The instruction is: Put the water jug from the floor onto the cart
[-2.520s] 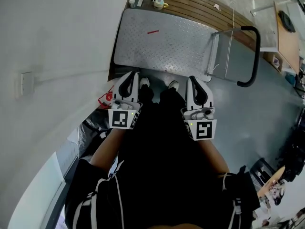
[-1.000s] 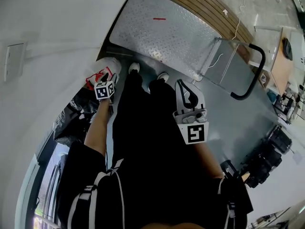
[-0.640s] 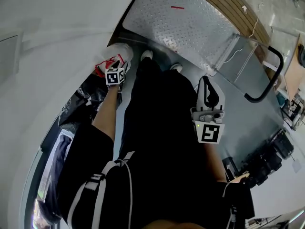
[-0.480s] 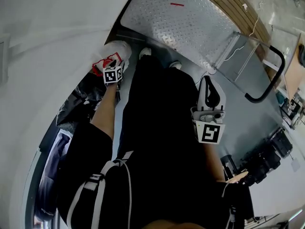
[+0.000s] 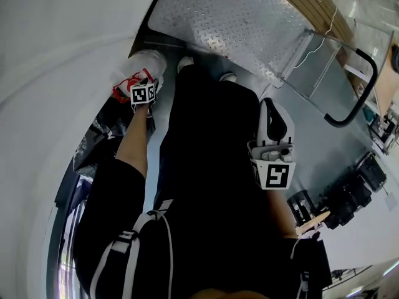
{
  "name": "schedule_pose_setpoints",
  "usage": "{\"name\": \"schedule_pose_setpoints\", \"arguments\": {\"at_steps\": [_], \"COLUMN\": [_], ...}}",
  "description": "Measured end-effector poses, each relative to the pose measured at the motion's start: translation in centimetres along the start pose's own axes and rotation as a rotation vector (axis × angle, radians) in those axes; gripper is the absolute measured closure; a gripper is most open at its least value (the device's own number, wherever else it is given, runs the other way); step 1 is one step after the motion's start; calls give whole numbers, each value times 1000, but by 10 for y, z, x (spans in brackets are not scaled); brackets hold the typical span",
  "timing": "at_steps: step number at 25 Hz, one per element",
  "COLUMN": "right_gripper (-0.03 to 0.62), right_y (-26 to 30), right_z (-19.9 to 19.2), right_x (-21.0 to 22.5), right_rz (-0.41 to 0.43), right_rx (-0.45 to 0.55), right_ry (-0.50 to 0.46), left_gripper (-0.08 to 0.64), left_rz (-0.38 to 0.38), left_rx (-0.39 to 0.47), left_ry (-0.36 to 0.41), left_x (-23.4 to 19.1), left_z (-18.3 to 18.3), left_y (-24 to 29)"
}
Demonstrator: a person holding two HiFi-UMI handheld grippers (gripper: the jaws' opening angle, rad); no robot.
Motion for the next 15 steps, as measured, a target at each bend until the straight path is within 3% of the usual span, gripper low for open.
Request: {"name": "schedule_pose_setpoints", "arguments": {"at_steps": [2,5,9,15], "right_gripper": [572,572,572,572], "right_y": [-4,-14,-19,-17], "right_z": [0,-8,-20,-29], "right_x": [6,8,8,9], "right_rz": [-30,-65,-68,-41], "right_rx": [-7,-30,-36,-65], "right_ry": [-23,-32,39,128], "left_gripper": [374,374,376,377], "left_rz": [1,24,84,133], "left_rx": [-13,-2,83,52], "left_ry": [-18,-121,-272,-369], "left_x": [-4,-17,-27,-36], "left_z": [-1,-9,-5,-4], "left_y": [8,17,20,30]}}
Point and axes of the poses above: the fingertips, and each gripper's own axes: y forward along the fingers, x to its right, z out of its top, the point moved 9 cm from there along -y, backward along the fingers, and after that the axes turned 5 degrees about -y, right-handed, at the moved point
